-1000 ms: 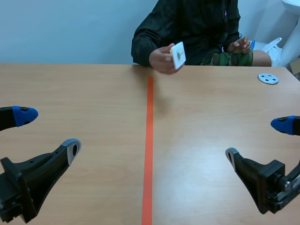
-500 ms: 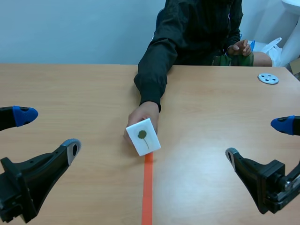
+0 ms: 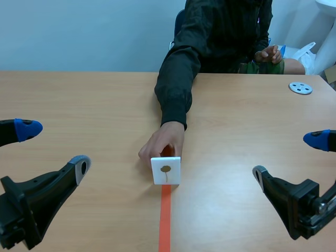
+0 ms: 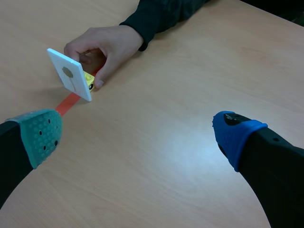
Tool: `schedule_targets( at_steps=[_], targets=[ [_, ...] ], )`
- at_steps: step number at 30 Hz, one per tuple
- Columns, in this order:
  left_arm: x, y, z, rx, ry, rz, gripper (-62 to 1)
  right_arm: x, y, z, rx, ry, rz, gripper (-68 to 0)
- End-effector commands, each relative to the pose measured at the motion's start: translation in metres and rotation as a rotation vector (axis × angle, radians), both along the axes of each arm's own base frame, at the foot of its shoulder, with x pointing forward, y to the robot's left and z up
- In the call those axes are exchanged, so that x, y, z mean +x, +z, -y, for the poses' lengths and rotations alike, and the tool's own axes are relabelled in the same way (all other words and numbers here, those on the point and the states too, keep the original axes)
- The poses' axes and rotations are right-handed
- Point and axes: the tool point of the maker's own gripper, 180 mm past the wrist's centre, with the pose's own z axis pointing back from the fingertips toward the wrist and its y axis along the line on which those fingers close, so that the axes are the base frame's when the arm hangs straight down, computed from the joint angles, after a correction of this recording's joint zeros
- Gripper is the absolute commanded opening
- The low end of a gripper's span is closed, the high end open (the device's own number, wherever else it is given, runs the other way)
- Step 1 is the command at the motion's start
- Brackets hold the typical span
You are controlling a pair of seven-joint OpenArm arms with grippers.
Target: Sort the leaf by its shape. The table is split by an orange tape line. A compound leaf with several leaflets goes to the left side, a simple leaf with one blade goes to the right side. Return to the home posture when a red brick is placed on the table.
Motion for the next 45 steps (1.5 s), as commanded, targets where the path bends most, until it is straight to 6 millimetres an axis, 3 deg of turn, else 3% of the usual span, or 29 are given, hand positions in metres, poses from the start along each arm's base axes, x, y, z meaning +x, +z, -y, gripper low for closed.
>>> schedule_targets(
  at_steps=[1, 20, 35, 45],
  targets=[
    [0.002, 0.007, 0.002, -0.018, 0.002, 0.023, 1.4, 0.007, 0.008, 0.004, 0.004, -0.013, 0.036, 0.4],
    [0.001, 0.007, 0.002, -0.018, -0.002, 0.022, 1.4, 0.007, 0.008, 0.004, 0.002, -0.013, 0.034, 0.4],
    [0.008, -0.014, 0.009, 0.136, -0.091, -0.022, 1.4, 0.005, 0.003, 0.005, -0.013, -0.016, 0.007, 0.4],
    [0.021, -0.047, 0.016, 0.145, -0.131, -0.051, 1.4, 0.005, 0.002, 0.005, -0.016, -0.017, 0.004, 0.4]
  ],
)
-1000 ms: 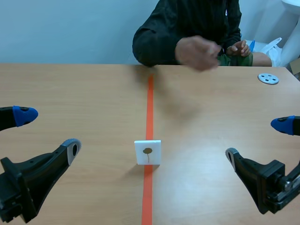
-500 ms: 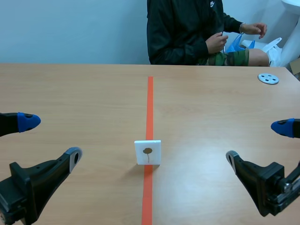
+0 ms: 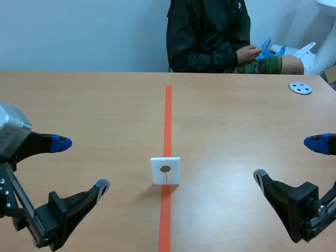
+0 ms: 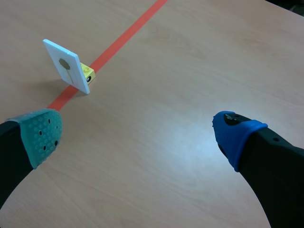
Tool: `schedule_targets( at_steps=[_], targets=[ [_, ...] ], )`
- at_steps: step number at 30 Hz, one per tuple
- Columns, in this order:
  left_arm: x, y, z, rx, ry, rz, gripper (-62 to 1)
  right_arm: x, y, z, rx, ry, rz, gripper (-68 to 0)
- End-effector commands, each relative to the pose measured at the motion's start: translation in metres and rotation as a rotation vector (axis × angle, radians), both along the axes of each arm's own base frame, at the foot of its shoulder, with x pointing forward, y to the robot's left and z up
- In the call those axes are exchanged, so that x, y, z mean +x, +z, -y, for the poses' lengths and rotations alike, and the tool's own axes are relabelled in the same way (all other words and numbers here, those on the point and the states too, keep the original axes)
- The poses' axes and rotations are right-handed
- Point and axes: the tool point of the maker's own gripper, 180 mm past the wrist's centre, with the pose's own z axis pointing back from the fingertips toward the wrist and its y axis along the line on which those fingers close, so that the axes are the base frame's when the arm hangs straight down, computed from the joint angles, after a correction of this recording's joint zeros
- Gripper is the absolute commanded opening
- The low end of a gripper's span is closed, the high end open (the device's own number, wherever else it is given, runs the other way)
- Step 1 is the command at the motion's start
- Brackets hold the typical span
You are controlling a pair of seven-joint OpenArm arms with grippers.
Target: Sort the leaf by its shape. The table is split by an orange tape line. A compound leaf with several leaflets goes to the left side, a simple leaf with one blade goes to the right side. Return to the home posture when a red brick is placed on the table.
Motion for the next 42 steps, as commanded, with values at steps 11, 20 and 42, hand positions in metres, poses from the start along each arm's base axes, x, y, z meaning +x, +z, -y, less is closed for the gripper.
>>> schedule_targets(
  at_steps=[11, 20, 42],
  targets=[
    [0.019, -0.028, 0.023, -0.026, -0.083, -0.005, 1.4, 0.006, 0.007, 0.003, 0.0, -0.01, 0.033, 0.4],
    [0.027, -0.058, 0.041, 0.003, -0.159, 0.014, 1.4, 0.006, 0.007, 0.003, 0.0, -0.01, 0.033, 0.4],
    [0.068, -0.081, 0.092, -0.074, -0.182, 0.065, 1.4, 0.006, 0.007, 0.003, 0.0, -0.01, 0.033, 0.4]
  ],
)
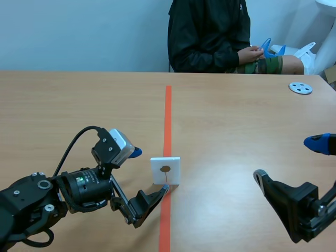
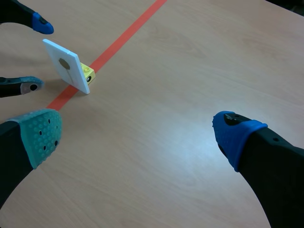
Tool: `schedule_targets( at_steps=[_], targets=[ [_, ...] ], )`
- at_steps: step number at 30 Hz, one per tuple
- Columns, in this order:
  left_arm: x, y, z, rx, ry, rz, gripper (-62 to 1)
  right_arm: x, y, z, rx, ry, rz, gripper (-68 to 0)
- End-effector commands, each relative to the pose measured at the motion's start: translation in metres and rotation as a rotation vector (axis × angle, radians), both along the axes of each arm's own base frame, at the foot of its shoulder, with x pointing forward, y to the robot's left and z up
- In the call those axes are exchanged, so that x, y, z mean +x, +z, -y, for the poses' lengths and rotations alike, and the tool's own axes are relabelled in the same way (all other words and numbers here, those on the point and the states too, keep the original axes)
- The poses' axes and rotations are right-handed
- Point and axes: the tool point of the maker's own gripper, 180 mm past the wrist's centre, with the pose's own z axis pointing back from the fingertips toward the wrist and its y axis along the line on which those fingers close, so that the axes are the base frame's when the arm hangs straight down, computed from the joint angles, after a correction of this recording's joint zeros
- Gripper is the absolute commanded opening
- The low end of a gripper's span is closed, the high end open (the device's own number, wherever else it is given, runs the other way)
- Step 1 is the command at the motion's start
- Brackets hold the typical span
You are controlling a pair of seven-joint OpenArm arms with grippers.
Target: Sort the leaf by its shape. The table is split by an orange tape line. A compound leaf with several leaflets goes to the left side, a simple leaf with one blade goes to the right side. Return to the home posture when a red brick is placed on the table.
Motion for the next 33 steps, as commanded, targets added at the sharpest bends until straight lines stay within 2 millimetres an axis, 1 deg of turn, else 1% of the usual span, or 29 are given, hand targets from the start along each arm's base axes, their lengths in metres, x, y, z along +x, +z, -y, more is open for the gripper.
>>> schedule_targets(
  at_steps=[1, 6, 11, 15, 17, 21, 23, 27, 29, 33],
  targets=[
    [0.008, 0.014, 0.008, -0.04, -0.003, 0.045, 1.4, 0.006, 0.007, 0.003, 0.0, -0.01, 0.032, 0.4],
    [0.014, 0.013, 0.018, -0.031, -0.031, 0.059, 1.4, 0.006, 0.007, 0.003, 0.0, -0.01, 0.032, 0.4],
    [0.013, 0.008, 0.029, -0.021, -0.068, 0.056, 1.4, 0.006, 0.007, 0.003, 0.001, -0.01, 0.032, 0.4],
    [0.013, 0.006, 0.032, -0.015, -0.069, 0.061, 1.4, 0.006, 0.007, 0.003, 0.001, -0.01, 0.032, 0.4],
    [0.01, 0.004, 0.034, -0.016, -0.078, 0.058, 1.1, 0.006, 0.007, 0.003, 0.001, -0.01, 0.032, 0.4],
    [0.007, 0.004, 0.036, -0.019, -0.088, 0.056, -13.6, 0.006, 0.007, 0.003, 0.001, -0.01, 0.032, 0.4],
    [0.008, 0.007, 0.037, -0.036, -0.088, 0.065, -18.7, 0.006, 0.007, 0.003, 0.001, -0.01, 0.032, 0.4],
    [0.008, 0.008, 0.037, -0.044, -0.088, 0.069, -20.1, 0.006, 0.007, 0.003, 0.0, -0.01, 0.032, 0.4],
    [0.008, 0.008, 0.037, -0.043, -0.088, 0.068, -24.9, 0.006, 0.007, 0.003, 0.0, -0.01, 0.032, 0.4],
    [0.008, 0.007, 0.036, -0.035, -0.085, 0.066, -27.0, 0.006, 0.007, 0.003, 0.0, -0.01, 0.032, 0.4]
  ],
)
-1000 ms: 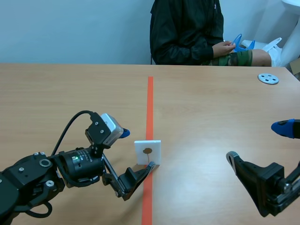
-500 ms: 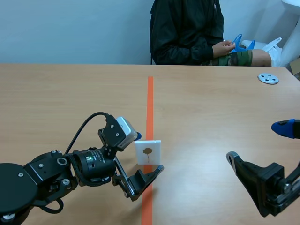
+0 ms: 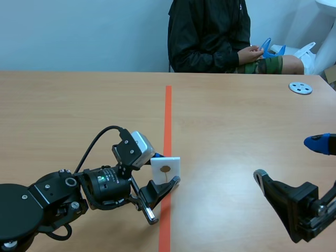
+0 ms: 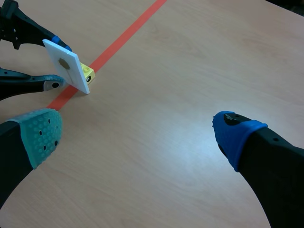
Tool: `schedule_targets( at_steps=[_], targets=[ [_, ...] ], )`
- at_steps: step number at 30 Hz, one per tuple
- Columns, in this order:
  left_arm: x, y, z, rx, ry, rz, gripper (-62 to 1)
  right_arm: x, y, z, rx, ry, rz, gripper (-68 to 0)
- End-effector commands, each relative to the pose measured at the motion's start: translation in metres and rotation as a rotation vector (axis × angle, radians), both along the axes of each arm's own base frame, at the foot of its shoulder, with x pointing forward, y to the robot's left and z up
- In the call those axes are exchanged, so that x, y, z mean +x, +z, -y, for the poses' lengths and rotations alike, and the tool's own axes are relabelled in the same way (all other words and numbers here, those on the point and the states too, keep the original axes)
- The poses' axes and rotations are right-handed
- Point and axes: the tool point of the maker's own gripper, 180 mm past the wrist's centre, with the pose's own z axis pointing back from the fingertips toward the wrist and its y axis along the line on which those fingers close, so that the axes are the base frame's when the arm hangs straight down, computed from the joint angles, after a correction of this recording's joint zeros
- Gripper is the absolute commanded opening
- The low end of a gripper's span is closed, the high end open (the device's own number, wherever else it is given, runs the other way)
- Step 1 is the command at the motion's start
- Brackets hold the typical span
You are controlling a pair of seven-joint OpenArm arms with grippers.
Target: Sort the leaf by its shape. The table is split by an orange tape line. A compound leaf with several leaflets goes to the left side, a simple leaf with one blade goes to the right side. Return to the home posture when a red brick is placed on the table.
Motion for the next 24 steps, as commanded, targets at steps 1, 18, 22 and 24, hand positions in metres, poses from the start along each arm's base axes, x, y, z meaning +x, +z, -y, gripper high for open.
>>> schedule_targets(
  at_steps=[1, 18, 22, 24],
  targets=[
    [0.008, 0.013, 0.004, -0.031, 0.004, 0.031, -27.6, 0.006, 0.007, 0.003, 0.0, -0.01, 0.032, 0.4],
    [0.009, 0.001, -0.005, -0.009, 0.025, 0.003, -54.2, 0.006, 0.007, 0.003, -0.002, -0.01, 0.03, 0.4],
    [0.009, 0.0, -0.005, -0.005, 0.025, -0.001, -56.9, 0.006, 0.007, 0.003, -0.002, -0.01, 0.03, 0.4],
    [0.009, 0.001, -0.005, -0.019, 0.028, -0.009, -56.9, 0.006, 0.007, 0.003, -0.002, -0.01, 0.03, 0.4]
  ],
)
